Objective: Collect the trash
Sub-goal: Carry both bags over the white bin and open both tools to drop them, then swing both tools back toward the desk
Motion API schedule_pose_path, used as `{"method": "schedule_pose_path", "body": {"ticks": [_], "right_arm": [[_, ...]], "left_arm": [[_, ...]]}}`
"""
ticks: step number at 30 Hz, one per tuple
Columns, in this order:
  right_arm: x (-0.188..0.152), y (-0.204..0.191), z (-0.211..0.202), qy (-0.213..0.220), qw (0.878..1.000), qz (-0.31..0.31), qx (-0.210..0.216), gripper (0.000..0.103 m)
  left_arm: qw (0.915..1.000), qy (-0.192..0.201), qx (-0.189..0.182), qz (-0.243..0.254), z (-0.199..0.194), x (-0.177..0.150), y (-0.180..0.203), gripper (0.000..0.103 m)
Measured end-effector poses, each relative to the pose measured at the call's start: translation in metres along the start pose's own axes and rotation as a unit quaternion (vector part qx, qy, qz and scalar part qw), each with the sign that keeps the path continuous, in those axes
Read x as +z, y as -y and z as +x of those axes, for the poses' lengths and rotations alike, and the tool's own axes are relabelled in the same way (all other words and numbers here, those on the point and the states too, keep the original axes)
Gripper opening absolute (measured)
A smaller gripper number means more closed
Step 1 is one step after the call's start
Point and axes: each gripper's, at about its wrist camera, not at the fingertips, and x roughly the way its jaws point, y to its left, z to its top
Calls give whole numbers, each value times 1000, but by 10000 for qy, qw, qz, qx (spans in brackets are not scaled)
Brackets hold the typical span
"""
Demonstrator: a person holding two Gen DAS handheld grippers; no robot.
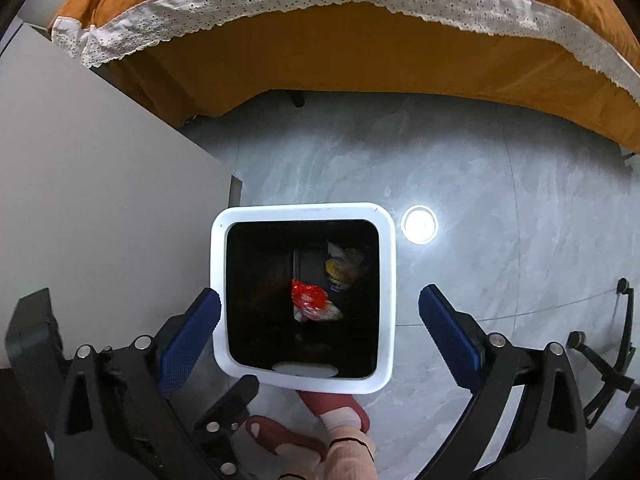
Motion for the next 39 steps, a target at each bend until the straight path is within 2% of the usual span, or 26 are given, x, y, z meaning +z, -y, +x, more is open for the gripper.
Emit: {"method": "schedule_pose_path", "body": {"ticks": [5, 12, 16, 20, 23, 25, 27, 30, 34, 35, 36, 39], "right_arm": [[7, -5, -38, 122, 9999, -9, 56, 99], [18, -21, -135, 574, 9981, -179, 111, 99], [19, -42, -220, 1121, 9918, -576, 199, 99], [23, -69, -296, 1668, 9800, -969, 497, 99], [28, -98, -345, 2061, 9658, -1340, 830, 99], [30, -123, -374, 2265, 9533, -1633, 1148, 99], [31, -143, -392, 2378, 9437, -1853, 1365, 99], [28, -181, -409, 2476, 9268, -2283, 1663, 99], [21, -228, -418, 2466, 9055, -2841, 1962, 99], [18, -241, -420, 2461, 8984, -3010, 2042, 99], [15, -254, -421, 2447, 8909, -3199, 2102, 99], [7, -287, -420, 2359, 8679, -3770, 2212, 99]], "left_arm": [[9998, 215, -44, -37, -42, 8, 6, 98], [9963, 855, -20, 117, -149, 17, 41, 98], [9893, 1455, 14, 96, -235, 15, 58, 98], [9751, 2214, 113, 51, -325, 7, 72, 98], [9603, 2756, 407, -114, -386, -4, 70, 98], [9475, 3110, 667, -343, -423, -13, 61, 98], [9355, 3369, 888, -580, -451, -22, 51, 98], [9126, 3720, 1415, -940, -486, -38, 31, 98], [8806, 3996, 2095, -1453, -517, -57, 0, 98], [8719, 4043, 2233, -1631, -524, -63, -9, 98], [8670, 4061, 2312, -1731, -528, -67, -15, 98], [8418, 4105, 2724, -2204, -542, -79, -36, 98]]}}
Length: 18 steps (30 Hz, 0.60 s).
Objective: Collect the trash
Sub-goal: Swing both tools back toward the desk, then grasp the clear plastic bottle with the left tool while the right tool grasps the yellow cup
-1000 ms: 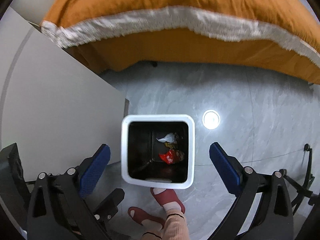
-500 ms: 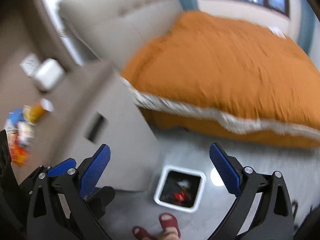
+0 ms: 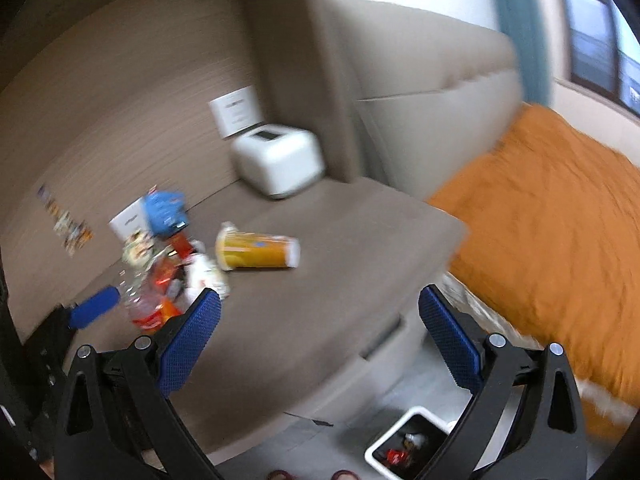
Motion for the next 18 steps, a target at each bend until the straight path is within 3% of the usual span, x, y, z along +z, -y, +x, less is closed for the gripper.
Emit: {"method": "schedule_pose_path", "body": {"ticks": [4, 8, 13, 18], "right_arm": [[8, -25, 33, -202, 9967, -728, 302, 99], [13, -40, 72, -388, 9899, -1298, 422, 99], [15, -47, 121, -698, 9780, -1890, 541, 99], [16, -59, 152, -762, 9638, -2493, 554, 99]], "left_arm": [[9978, -84, 571, -313, -1, -6, -30, 98], [9941, -206, 901, -566, 3, -18, -49, 98], [9903, -413, 1238, -481, 28, -29, -57, 98], [9877, -532, 1341, -610, 57, -31, -65, 98]]}}
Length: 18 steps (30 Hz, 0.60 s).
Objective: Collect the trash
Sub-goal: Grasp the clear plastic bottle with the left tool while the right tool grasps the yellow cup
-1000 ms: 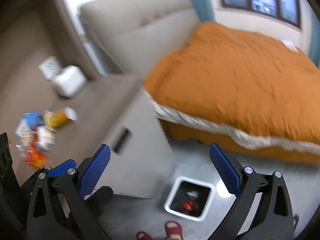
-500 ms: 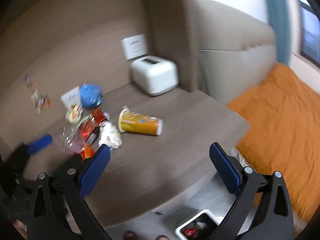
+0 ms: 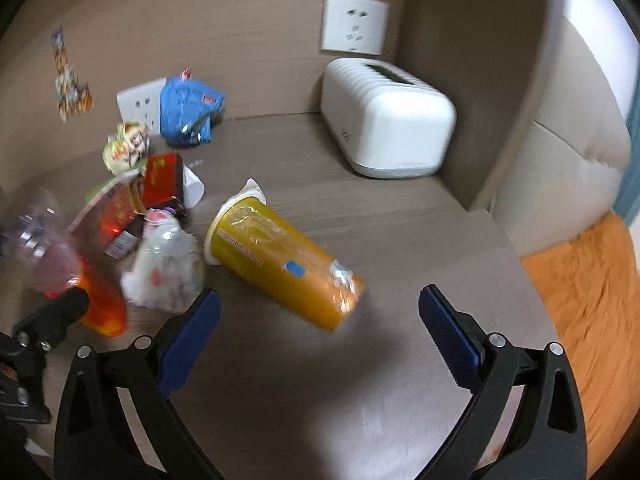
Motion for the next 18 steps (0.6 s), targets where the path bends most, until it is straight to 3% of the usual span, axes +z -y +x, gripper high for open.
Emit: {"method": "schedule_pose_path", "body": {"ticks": [3, 5, 7, 8, 10, 11, 12, 13, 18], "right_arm": [[5, -4, 13, 11, 9997, -232, 41, 99], [7, -6, 19, 31, 9995, -303, 83, 93], [8, -7, 24, -8, 9992, -366, 178, 75], [8, -8, 27, -43, 9990, -374, 224, 71], [8, -9, 31, -102, 9988, -381, 302, 48], [8, -9, 32, -150, 9985, -356, 387, 44], [7, -9, 32, -171, 9984, -312, 447, 41], [6, -10, 31, -178, 9983, -289, 473, 41], [5, -12, 15, -69, 9984, -163, 544, 41]], "left_arm": [[10000, -14, 39, 48, 14, 4, 2, 98], [10000, -49, -29, 55, 20, 5, 2, 98], [9998, -66, -167, 34, 24, 5, 0, 98], [9997, -107, -208, 34, 27, 5, 0, 98], [9996, -76, -272, 60, 29, 5, 1, 95], [9995, -70, -299, 97, 30, 5, 1, 84], [9994, -60, -324, 119, 30, 5, 2, 74], [9991, -69, -408, 129, 30, 6, 1, 72], [9984, -19, -505, 244, 26, 7, 3, 72]]}}
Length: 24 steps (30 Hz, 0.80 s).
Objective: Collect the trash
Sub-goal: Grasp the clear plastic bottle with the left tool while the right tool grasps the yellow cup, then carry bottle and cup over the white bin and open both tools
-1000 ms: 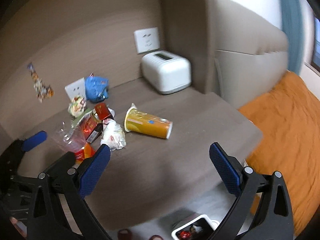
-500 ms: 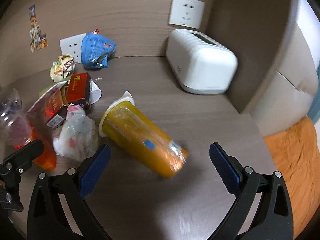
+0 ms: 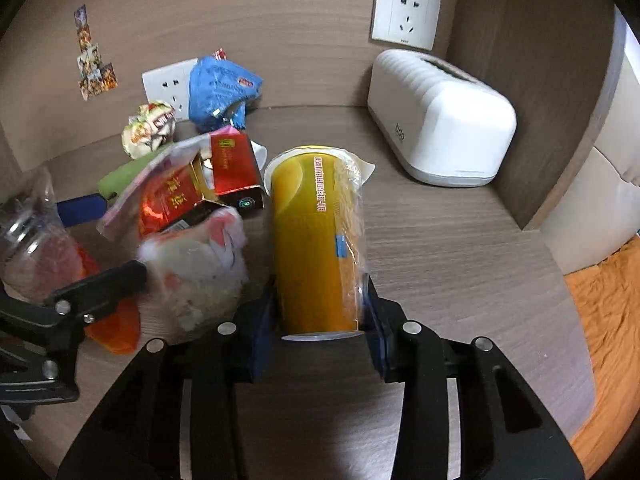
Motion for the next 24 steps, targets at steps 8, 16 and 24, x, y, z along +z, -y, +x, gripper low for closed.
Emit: {"method": "schedule_pose_path", "body": {"ticks": [8, 16, 24], "right_arm": [[11, 0, -56, 442, 9974, 564, 34, 41], [10, 3, -152, 1086, 9872, 1139, -265, 41], [-28, 10, -241, 1417, 9676, 1780, -1099, 41]], "left_arm": [[9992, 327, -60, 223, -46, 14, 4, 72], [9929, 778, -577, 686, -97, 31, 32, 72], [9705, 1006, -1595, 1503, -134, 30, 89, 72]]}}
